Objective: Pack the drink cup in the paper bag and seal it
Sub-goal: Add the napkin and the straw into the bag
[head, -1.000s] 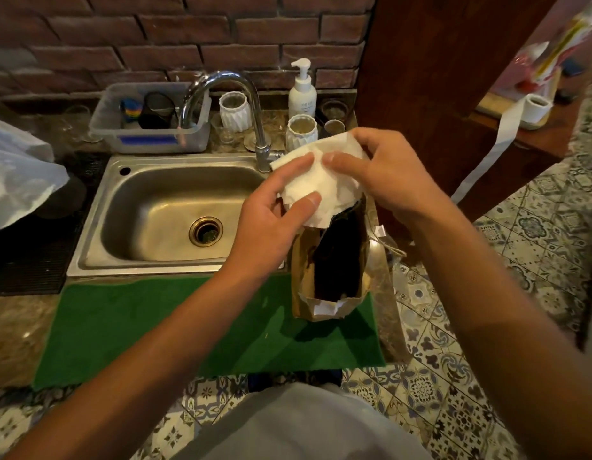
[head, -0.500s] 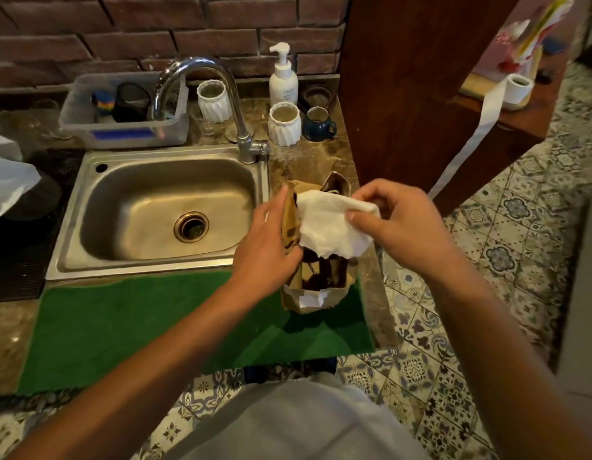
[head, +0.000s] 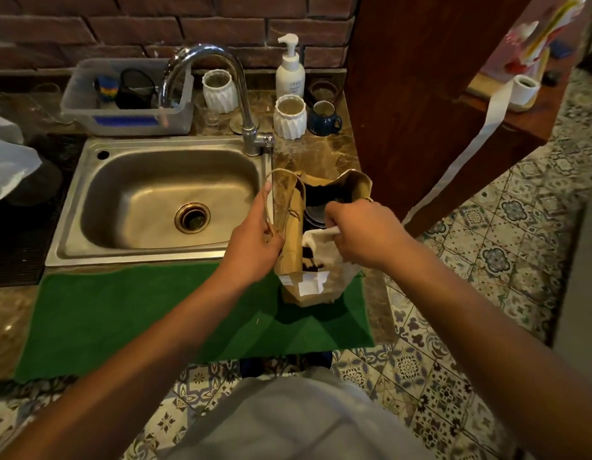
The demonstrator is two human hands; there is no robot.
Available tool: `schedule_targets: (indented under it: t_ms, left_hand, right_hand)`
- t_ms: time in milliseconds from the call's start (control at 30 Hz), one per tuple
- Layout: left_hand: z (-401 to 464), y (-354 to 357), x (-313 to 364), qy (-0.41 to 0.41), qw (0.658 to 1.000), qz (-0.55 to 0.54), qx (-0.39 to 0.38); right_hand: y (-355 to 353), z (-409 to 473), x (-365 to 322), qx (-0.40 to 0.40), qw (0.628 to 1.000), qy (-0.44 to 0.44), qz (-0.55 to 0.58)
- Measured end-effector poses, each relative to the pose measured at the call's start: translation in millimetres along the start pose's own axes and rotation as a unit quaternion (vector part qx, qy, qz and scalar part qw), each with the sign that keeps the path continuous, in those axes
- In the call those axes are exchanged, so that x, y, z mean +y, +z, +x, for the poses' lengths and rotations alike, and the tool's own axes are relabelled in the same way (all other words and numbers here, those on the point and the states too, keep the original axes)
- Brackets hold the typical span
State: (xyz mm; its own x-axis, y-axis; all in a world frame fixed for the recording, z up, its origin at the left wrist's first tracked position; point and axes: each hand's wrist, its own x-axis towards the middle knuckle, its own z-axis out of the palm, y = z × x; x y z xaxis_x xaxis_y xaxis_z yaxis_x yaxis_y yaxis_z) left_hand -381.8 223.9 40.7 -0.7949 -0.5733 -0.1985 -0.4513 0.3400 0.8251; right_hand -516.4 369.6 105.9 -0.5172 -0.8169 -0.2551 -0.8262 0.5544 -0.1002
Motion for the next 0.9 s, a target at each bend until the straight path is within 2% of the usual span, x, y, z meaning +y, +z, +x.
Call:
schedule_targets:
  t_ms: [133,267,533,733,900]
  left_hand:
    - [-4.8,5.1,2.4,0.012,1.0,0.004,0.003]
    - [-11.4,8.4,5.5,0.033,0.999,0.008,0.016]
    - [-12.0,3.8,3.9,0.022,1.0,-0.002,0.008]
    - [-11.5,1.7,6.1,0.024,1.0,-0.005,0.002]
    - [-6.2,-3.4,4.3,0.039,0.999,-0.005,-0.006]
  right_hand:
    - [10.6,29.5,-6.2,-0.098,0.994,-0.034,-0.02]
    - [25.2,45.6,-11.4,-0.156,0.985,-0.044,-0.055]
    - [27.3,53.3,-5.9,-0.274,0.961,-0.033,0.031]
    - [28.5,47.4,-18.2,-0.242,0.966,-0.037,-0.086]
    - [-12.0,29.4,-16.9,-0.129,0.984,-0.093,-0.085]
